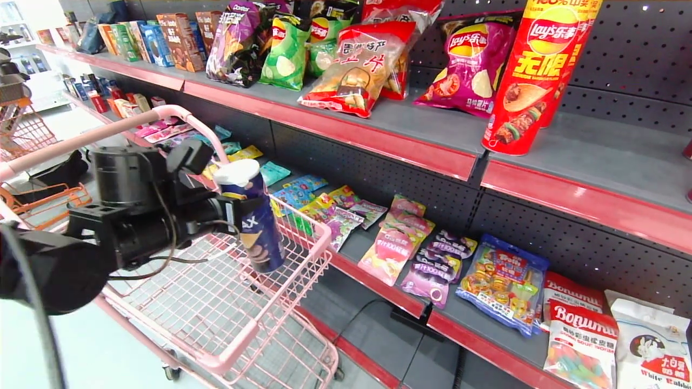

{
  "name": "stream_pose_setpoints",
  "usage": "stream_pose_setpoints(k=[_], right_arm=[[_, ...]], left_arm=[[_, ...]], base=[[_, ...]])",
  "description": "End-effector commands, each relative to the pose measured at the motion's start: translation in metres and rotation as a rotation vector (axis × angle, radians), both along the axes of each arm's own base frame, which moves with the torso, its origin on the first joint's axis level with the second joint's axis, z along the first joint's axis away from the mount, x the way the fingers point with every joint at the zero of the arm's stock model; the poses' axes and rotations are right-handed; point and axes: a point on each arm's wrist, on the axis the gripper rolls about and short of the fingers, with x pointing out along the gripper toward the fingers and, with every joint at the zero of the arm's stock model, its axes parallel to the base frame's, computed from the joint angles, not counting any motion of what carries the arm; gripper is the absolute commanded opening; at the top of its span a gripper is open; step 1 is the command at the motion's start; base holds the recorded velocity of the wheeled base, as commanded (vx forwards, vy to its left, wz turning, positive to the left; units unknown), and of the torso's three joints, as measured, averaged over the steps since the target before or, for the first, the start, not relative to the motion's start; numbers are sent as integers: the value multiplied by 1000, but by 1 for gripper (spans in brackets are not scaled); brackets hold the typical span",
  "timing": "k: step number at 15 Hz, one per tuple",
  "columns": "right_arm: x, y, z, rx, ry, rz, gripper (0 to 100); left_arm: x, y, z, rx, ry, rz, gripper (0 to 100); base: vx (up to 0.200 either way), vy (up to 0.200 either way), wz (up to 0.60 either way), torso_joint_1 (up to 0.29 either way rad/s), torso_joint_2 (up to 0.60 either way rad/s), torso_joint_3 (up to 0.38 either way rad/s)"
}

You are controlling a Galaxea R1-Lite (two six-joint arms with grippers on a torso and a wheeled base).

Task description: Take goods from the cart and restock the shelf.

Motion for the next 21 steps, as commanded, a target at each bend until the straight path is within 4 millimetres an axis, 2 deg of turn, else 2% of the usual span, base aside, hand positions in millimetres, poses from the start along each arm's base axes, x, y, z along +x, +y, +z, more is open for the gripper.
stream_pose_setpoints(k=[1, 2, 3, 4, 6, 10, 15, 16, 19, 21], right_arm=[[0, 0, 0, 3, 1, 1, 100], [0, 0, 0, 5, 1, 1, 100], [0, 0, 0, 5, 1, -1, 100], [0, 0, 0, 5, 1, 1, 100], [0, 0, 0, 6, 1, 1, 100], [0, 0, 0, 6, 1, 1, 100], [0, 0, 0, 6, 1, 1, 100], [0, 0, 0, 6, 1, 1, 100], [0, 0, 0, 6, 1, -1, 100], [0, 0, 0, 6, 1, 1, 100]], left_arm=[[-83, 32, 77, -31, -131, 48, 0], [-113, 38, 87, -31, -131, 48, 0], [-128, 41, 91, -31, -133, 48, 0], [-173, 51, 100, -33, -142, 52, 0], [-226, 62, 100, -37, -163, 61, 0], [-282, 74, 74, -32, -210, 106, 0], [-309, 81, 52, 6, -245, 188, 0], [-314, 83, 40, 63, -264, 229, 0], [-322, 85, 18, 76, -273, 236, 0], [-323, 85, 14, 76, -273, 233, 0]], base=[[0, 0, 0, 0, 0, 0], [0, 0, 0, 0, 0, 0], [0, 0, 0, 0, 0, 0], [0, 0, 0, 0, 0, 0], [0, 0, 0, 0, 0, 0], [0, 0, 0, 65, -218, -146], [0, 0, 0, 159, -494, -337], [0, 0, 0, 188, -549, -369], [0, 0, 0, 211, -564, -365], [0, 0, 0, 229, -591, -373]])
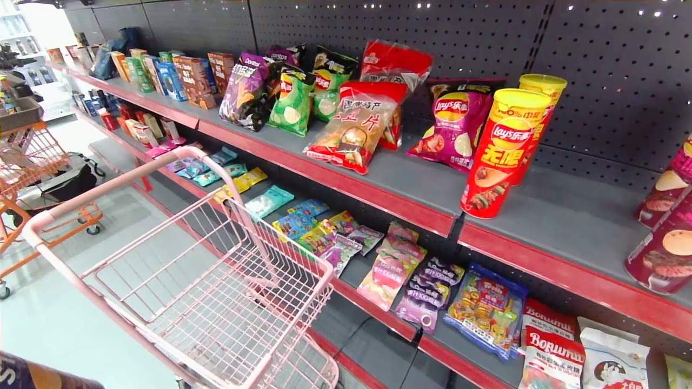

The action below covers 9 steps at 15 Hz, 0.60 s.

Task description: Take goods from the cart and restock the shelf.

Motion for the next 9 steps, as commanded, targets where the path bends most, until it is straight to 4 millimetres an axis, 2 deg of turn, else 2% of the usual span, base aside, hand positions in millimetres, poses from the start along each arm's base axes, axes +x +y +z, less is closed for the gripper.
stream_pose_setpoints(k=[1, 3, 6, 9], right_arm=[[0, 0, 0, 0, 2, 1, 100], [0, 0, 0, 0, 2, 1, 100], [0, 0, 0, 0, 2, 1, 100], [0, 0, 0, 0, 2, 1, 100]], left_arm=[[-4, 1, -6, -2, -18, -1, 0], [-5, 1, -7, -4, -22, -1, 0], [-6, 1, -7, -4, -24, -1, 0], [-6, 1, -7, -2, -23, 1, 0]], base=[[0, 0, 0, 246, -637, -383], [0, 0, 0, 202, -495, -303], [0, 0, -600, 160, -385, -224], [0, 0, -600, 28, -46, -38]])
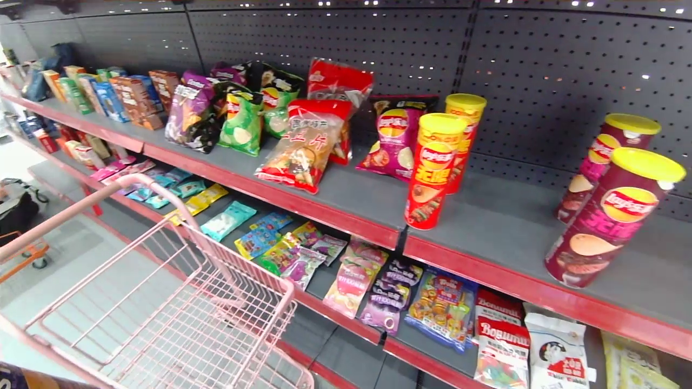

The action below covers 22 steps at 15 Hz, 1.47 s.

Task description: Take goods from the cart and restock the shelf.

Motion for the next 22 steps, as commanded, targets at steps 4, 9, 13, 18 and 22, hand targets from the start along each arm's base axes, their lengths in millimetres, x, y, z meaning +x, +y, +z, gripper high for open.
stream_pose_setpoints(k=[4, 9, 13, 18, 22], right_arm=[[0, 0, 0, 0, 1, -1, 100], [0, 0, 0, -1, 1, -1, 100], [0, 0, 0, -1, 2, 1, 100], [0, 0, 0, -1, 2, 1, 100], [0, 0, 0, -1, 1, 1, 100]], left_arm=[[1, 0, 0, 11, 5, 1, 0], [2, 0, -1, 30, 12, 9, 0], [4, 0, -2, 29, 18, -12, 0], [4, 0, -2, 42, 15, -28, 0], [2, 0, -7, 125, 1, -42, 0]], base=[[0, 0, -600, 4, -3, 1], [0, 0, -600, 4, 1, 4], [0, 0, -450, -1, 3, 2], [0, 0, 0, 0, 0, 0], [0, 0, 0, 0, 0, 0]])
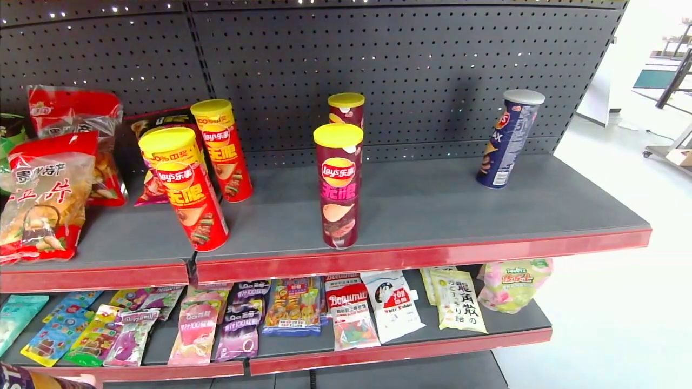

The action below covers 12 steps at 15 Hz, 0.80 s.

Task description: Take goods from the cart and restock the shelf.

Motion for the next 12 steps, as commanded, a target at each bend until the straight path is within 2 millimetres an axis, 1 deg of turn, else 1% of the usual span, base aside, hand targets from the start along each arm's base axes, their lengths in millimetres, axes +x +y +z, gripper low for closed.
stream_pose_setpoints(k=[1, 2, 5, 12], right_arm=[[0, 0, 0, 0, 1, -1, 100], [0, 0, 0, 0, 1, 1, 100], [0, 0, 0, -1, 1, 1, 100], [0, 0, 0, 0, 1, -1, 100]], left_arm=[[0, 0, -3, 6, 4, -4, 0], [0, 0, -6, 11, 9, -9, 0], [1, 0, -6, 12, 12, -4, 0], [3, 0, -6, 15, 23, -1, 0]], base=[[0, 0, 0, 0, 0, 0], [0, 0, 0, 0, 0, 0], [0, 0, 0, 0, 0, 0], [0, -200, 0, 4, -1, 0]])
